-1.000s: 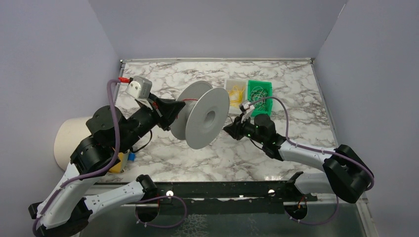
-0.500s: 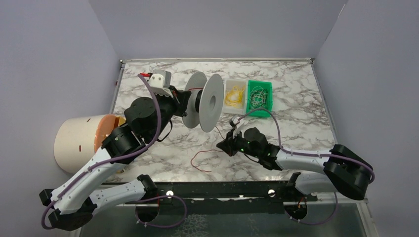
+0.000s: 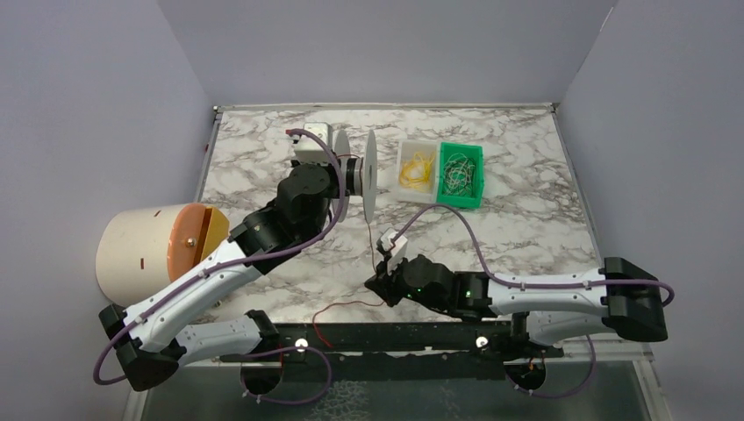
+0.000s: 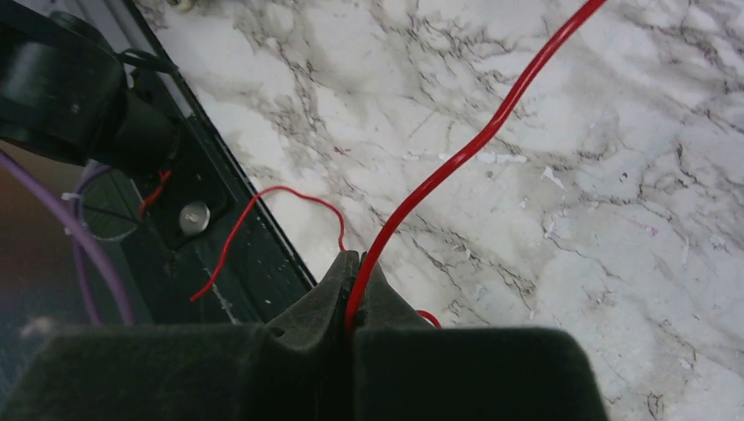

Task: Wrap the cables

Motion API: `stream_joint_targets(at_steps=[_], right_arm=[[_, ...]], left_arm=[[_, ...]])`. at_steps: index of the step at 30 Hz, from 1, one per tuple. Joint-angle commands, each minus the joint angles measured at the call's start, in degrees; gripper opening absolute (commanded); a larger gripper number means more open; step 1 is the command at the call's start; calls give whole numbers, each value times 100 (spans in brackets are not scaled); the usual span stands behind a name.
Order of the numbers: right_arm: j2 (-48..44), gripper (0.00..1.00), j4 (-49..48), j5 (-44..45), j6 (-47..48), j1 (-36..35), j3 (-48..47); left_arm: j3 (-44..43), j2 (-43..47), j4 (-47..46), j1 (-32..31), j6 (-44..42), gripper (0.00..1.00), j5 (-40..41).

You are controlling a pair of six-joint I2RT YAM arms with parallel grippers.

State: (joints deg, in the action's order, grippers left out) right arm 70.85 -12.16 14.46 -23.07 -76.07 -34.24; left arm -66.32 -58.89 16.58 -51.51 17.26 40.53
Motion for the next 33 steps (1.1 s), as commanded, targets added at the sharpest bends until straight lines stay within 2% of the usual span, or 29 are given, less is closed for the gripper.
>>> stream_joint_targets(at_steps=[1, 11, 17, 23, 27, 33], right_arm=[[-234, 1, 1054, 582, 57, -289, -700], [-230, 1, 2690, 599, 542, -324, -2363], [-119, 1, 3779, 1107, 914, -326, -3400], [-224, 1, 4058, 1349, 1715, -186, -3897], [-200, 1, 4163, 1143, 2128, 263, -4061], [-153, 1, 3784, 1137, 2917, 970, -3977]], left_arm=[[31, -124, -690, -10, -124, 0, 656], [344, -592, -83, -10, 70, 0, 477], [527, -650, 360, -13, 121, 0, 96], [730, -572, 596, -9, -144, 0, -680], [783, -456, 797, -9, -366, 0, -1289], [664, -347, 1341, -11, -722, 0, -2176]])
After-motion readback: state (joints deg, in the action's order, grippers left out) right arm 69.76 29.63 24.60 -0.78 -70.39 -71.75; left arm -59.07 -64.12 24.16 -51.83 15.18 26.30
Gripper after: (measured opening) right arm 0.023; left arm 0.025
